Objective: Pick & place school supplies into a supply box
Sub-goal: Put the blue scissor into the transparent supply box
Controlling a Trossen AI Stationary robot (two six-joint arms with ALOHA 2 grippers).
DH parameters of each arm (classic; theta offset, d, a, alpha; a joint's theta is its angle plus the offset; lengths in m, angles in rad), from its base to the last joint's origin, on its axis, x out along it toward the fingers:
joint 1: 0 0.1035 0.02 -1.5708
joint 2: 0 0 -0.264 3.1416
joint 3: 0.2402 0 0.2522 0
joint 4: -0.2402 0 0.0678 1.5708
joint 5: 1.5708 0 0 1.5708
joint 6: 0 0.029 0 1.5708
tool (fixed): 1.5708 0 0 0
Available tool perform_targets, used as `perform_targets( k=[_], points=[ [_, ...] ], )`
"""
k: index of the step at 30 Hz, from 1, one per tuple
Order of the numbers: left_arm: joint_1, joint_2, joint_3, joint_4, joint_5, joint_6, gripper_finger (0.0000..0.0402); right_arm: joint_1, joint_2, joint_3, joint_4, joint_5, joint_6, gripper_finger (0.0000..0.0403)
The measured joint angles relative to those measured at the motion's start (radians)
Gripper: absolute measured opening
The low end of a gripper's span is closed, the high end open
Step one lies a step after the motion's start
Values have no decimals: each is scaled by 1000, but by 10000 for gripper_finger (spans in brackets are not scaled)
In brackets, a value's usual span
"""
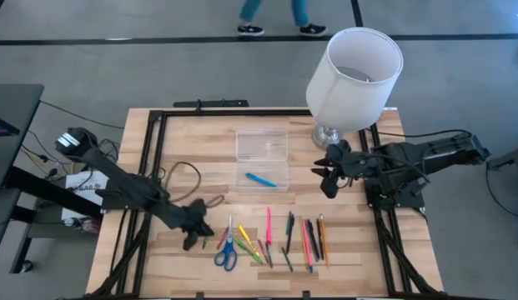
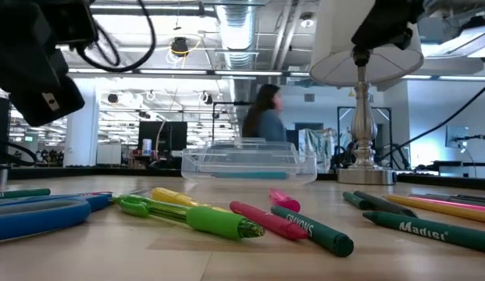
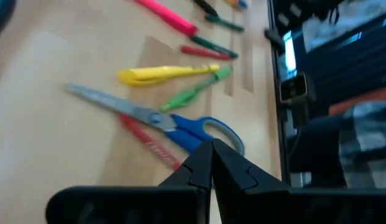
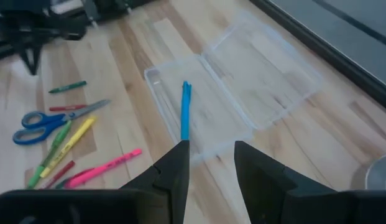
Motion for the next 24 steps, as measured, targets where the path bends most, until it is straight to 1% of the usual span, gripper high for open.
perform_targets(
  k=[7, 12, 14, 17, 20, 24],
  points=[
    [-32, 297, 204, 0, 29, 1, 2, 18, -37, -26, -36, 20, -10, 118],
    [-40, 470, 353, -31, 27, -54, 2, 43, -70, -46, -79, 18, -18, 118],
    [-42, 528, 419, -95, 23, -109, 2, 58, -84, -46, -99, 18, -18, 118],
    [-55, 595, 520, -245, 20, -191, 2, 83, -113, -46, -129, 18, -23, 118],
    [-73, 636, 618, -395, 4, -267, 2, 103, -144, -46, -148, 22, -29, 118],
    [-89, 654, 707, -546, -27, -376, 2, 123, -185, -46, -158, 48, -31, 118]
  ],
)
